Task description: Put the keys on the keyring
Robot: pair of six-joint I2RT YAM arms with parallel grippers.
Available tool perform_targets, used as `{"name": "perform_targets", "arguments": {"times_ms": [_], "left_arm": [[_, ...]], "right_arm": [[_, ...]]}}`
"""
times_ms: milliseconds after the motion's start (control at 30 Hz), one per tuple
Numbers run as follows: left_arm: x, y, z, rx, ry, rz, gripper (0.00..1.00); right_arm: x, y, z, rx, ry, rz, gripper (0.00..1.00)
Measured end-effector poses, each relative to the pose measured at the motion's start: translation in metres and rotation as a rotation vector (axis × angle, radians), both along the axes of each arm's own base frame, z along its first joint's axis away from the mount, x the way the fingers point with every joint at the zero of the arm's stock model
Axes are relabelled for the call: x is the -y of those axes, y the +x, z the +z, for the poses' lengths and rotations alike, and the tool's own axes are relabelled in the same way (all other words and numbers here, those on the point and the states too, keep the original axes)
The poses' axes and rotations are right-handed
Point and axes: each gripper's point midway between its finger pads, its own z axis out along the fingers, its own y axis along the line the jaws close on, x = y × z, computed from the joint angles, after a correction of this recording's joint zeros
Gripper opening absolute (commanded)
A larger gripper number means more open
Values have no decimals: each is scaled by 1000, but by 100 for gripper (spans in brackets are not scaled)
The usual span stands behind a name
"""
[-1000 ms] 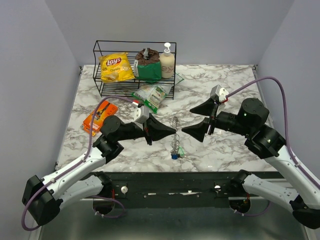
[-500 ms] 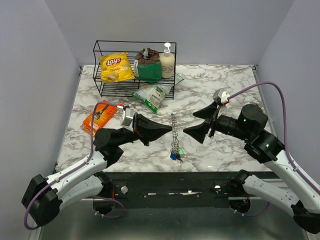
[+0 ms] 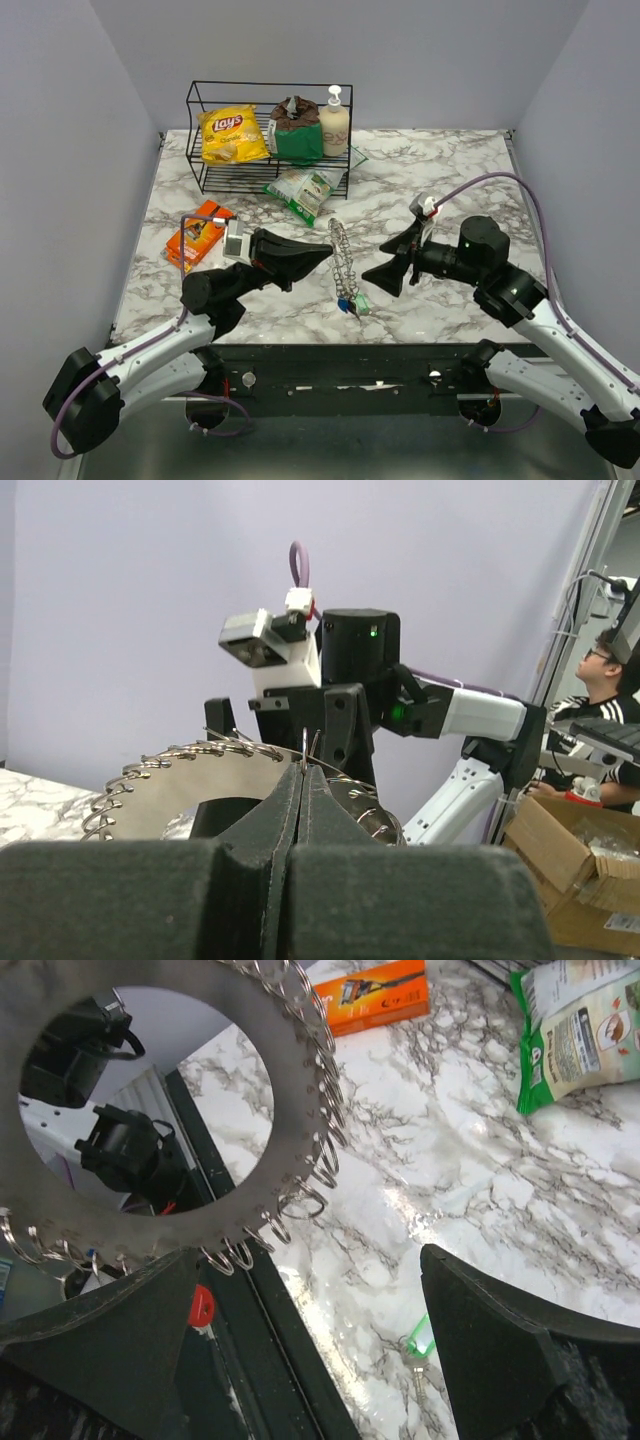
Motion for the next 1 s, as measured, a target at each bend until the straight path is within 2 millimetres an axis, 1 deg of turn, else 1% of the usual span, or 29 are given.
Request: {"name": "perform_targets", "arguments": {"times_ms": [100, 267, 400, 600, 667, 800, 900, 1000], "left_arm": [[-3, 1, 2, -3, -12, 15, 0], [-10, 2, 5, 5, -5, 60, 0], [-15, 6, 2, 6, 21, 111, 0], [-19, 12, -5, 4, 71, 167, 0], [-19, 13, -8, -1, 87, 177, 0], [-19, 16, -14, -9, 109, 190, 0], [-18, 18, -17, -18, 123, 195, 0], [-18, 20, -20, -26, 132, 200, 0]], "right_arm": [[-2, 1, -17, -44, -17, 2, 97], [-7, 5, -64, -173, -92, -5, 95], [-9, 7, -97, -264, -155, -10, 93], [-10, 9, -134, -364, -234, -16, 88], [-10, 9, -145, -394, -263, -18, 83], [-8, 9, -172, -472, -332, -26, 77], [-4, 8, -195, -546, -405, -48, 76], [2, 9, -213, -596, -474, -78, 72]]}}
